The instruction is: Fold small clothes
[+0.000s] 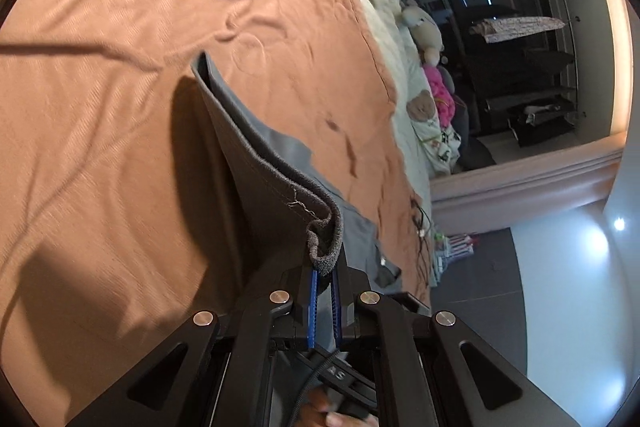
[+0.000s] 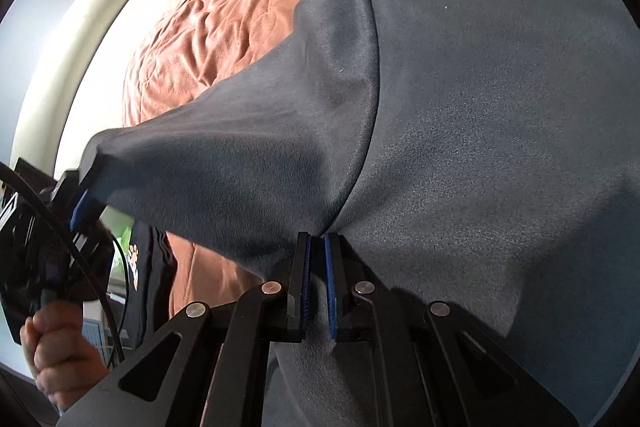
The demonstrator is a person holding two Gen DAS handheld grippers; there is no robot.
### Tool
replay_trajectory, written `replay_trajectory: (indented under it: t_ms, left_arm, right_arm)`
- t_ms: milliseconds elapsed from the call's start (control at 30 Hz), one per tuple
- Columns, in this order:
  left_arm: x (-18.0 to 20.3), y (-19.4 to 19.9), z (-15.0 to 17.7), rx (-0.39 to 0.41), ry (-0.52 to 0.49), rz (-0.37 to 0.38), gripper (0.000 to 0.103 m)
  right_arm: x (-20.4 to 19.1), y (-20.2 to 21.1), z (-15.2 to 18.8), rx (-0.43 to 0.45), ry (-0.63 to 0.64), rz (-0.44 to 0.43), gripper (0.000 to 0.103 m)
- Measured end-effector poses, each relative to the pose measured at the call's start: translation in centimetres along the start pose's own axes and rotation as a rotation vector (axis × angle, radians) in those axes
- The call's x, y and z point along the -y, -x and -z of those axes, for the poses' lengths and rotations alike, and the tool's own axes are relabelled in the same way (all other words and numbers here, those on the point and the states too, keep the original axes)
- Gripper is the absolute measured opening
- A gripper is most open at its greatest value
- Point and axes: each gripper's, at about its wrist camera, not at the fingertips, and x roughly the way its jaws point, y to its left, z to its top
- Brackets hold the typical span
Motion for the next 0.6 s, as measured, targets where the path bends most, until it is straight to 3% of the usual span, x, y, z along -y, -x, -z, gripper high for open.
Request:
replay_trajectory:
  t_ms: [200, 400, 500, 533, 600]
  left_arm:
    - [0.7, -0.7, 1.1, -0.035, 0.0, 0.005, 0.005]
    - [2.4, -2.3, 2.2, -0.067, -0.044, -0.017, 0.005]
    - [3.2, -3.4, 2.9, -0.088, -0.065, -0.027, 0.005]
    - [3.5, -3.7, 3.2, -0.094, -0.076, -0.035, 0.005]
    - [3.9, -4.7, 3.8, -0.111, -0.097, -0.052, 0.005]
  right_arm:
    - [0.3, 0.8, 0.0, 0.019, -0.012, -0.037, 0.005]
    - [2.0, 4.9, 0.4, 0.072, -0.033, -0.024, 0.005]
    - [2.9, 7.6, 0.7, 0.11, -0.045, -0.017, 0.026]
    - [3.2, 8.3, 0.9, 0.127, -0.045, -0.015, 0.042]
    - [4.0, 10.8, 1.8, 0.186, -0.044, 0.011, 0.059]
